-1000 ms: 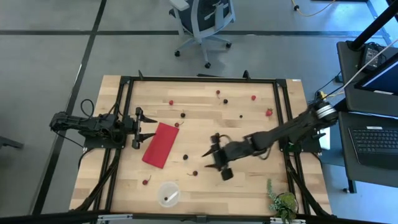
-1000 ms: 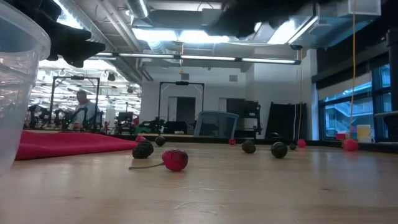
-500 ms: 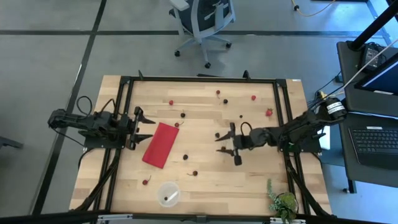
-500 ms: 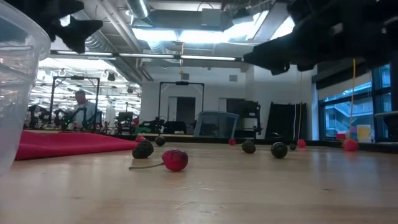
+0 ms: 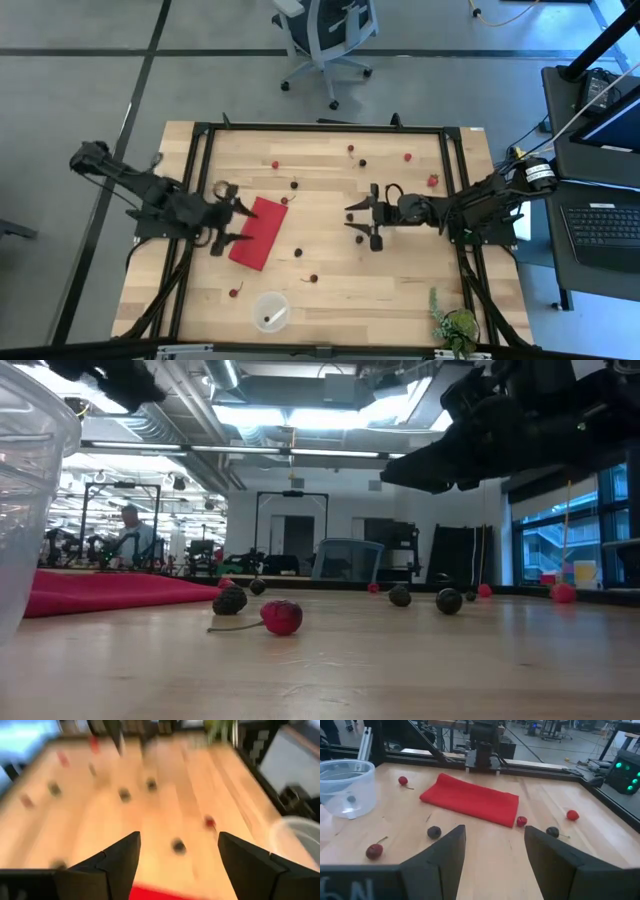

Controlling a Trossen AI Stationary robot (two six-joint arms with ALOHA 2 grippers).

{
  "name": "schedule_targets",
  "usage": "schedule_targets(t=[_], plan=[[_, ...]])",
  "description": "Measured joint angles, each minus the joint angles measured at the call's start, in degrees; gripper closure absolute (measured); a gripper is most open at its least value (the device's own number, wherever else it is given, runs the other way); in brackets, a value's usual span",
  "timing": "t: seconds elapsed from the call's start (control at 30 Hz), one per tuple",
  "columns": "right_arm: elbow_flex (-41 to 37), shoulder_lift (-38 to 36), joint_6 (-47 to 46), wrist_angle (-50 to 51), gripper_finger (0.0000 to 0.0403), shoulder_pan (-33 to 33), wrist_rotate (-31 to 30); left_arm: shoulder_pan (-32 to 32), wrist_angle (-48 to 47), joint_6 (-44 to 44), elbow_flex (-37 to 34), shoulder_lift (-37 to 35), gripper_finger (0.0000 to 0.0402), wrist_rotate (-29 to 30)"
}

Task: Pick and placing Produce into tupperware
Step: Put the red cherries into the transparent bin

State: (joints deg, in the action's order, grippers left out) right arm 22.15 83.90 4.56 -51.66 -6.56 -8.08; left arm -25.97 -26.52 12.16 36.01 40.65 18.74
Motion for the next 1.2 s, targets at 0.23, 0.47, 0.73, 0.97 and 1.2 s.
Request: schedule_targets(t=[0.23,0.47,0.73,0.97,1.2], plan=[[0.0,0.0,0.0,0.1,0.0198,1.2,0.0,-8.9,-17.2,29.4,7.5,15.7,0.0146,-0.5],[0.0,0.0,0.2,0.4,0.0198,1.2,0.2,-15.7,-19.3,64.9,8.2,26.1,0.0146,-10.5],[0.0,0.0,0.3,0.7,0.0198,1.2,0.2,-18.4,-13.4,82.2,8.2,37.1,0.0146,-25.4],[0.0,0.0,0.0,1.0,0.0198,1.2,0.2,-16.6,-13.3,84.2,8.3,42.3,0.0146,-25.8],[0.0,0.0,-1.3,4.0,0.0198,1.2,0.2,-15.0,-11.3,79.3,10.1,46.8,0.0147,-25.7]])
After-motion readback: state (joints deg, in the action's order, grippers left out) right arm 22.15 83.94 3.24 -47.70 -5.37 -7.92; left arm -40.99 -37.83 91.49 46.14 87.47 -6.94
